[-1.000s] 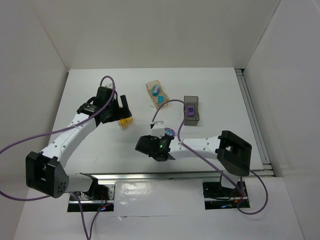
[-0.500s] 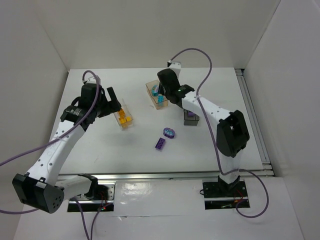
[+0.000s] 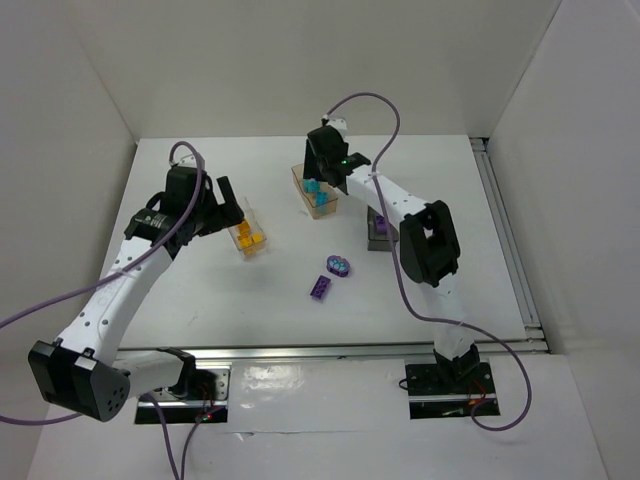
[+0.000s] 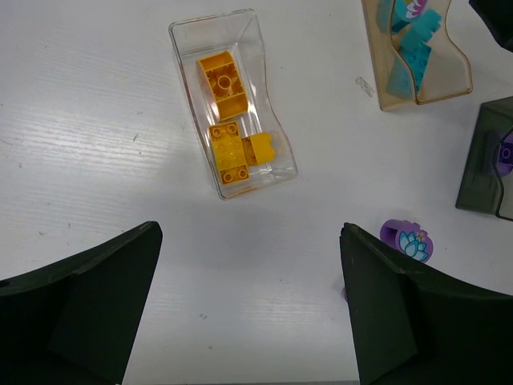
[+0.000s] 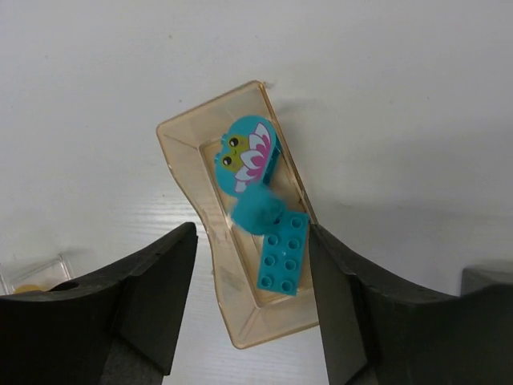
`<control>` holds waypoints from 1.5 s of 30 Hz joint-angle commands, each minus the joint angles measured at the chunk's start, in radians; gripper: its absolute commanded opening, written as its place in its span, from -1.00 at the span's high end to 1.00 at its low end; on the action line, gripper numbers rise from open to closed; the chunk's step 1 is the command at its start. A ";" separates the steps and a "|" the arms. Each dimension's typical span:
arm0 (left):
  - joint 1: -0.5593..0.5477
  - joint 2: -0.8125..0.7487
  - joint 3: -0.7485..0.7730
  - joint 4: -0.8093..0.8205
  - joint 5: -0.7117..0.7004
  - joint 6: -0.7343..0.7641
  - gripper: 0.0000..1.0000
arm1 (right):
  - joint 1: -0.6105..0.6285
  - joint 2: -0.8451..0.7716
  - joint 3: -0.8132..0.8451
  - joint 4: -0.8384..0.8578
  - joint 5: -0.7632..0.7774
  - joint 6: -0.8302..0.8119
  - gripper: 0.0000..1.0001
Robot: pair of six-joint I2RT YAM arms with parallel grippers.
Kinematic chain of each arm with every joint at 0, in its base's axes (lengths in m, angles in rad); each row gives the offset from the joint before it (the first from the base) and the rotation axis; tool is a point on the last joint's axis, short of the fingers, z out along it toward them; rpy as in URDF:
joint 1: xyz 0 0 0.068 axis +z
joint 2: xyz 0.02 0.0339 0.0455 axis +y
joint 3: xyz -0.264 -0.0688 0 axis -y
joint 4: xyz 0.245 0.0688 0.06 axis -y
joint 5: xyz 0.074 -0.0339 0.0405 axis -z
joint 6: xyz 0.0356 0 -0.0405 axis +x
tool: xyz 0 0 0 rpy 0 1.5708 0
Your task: Sort the legos into containers by color
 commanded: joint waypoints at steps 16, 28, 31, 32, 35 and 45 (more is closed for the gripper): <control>0.014 0.030 0.001 0.012 0.040 0.035 -1.00 | 0.093 -0.560 -0.856 0.150 -0.212 -0.159 -0.69; 0.014 0.061 -0.034 0.048 0.111 0.035 -1.00 | 0.170 -0.444 -0.873 0.124 -0.130 -0.209 -0.67; 0.014 0.061 -0.034 0.048 0.111 0.035 -1.00 | 0.170 -0.418 -0.873 0.106 -0.121 -0.199 -0.45; 0.014 0.061 -0.034 0.048 0.111 0.035 -1.00 | 0.159 -0.418 -0.873 0.090 -0.112 -0.199 -0.42; 0.014 0.052 -0.034 0.048 0.111 0.035 -1.00 | 0.159 -0.404 -0.873 0.090 -0.112 -0.190 -0.34; 0.014 0.062 -0.034 0.058 0.140 0.017 -1.00 | 0.147 -0.586 -0.906 0.096 0.078 -0.080 0.05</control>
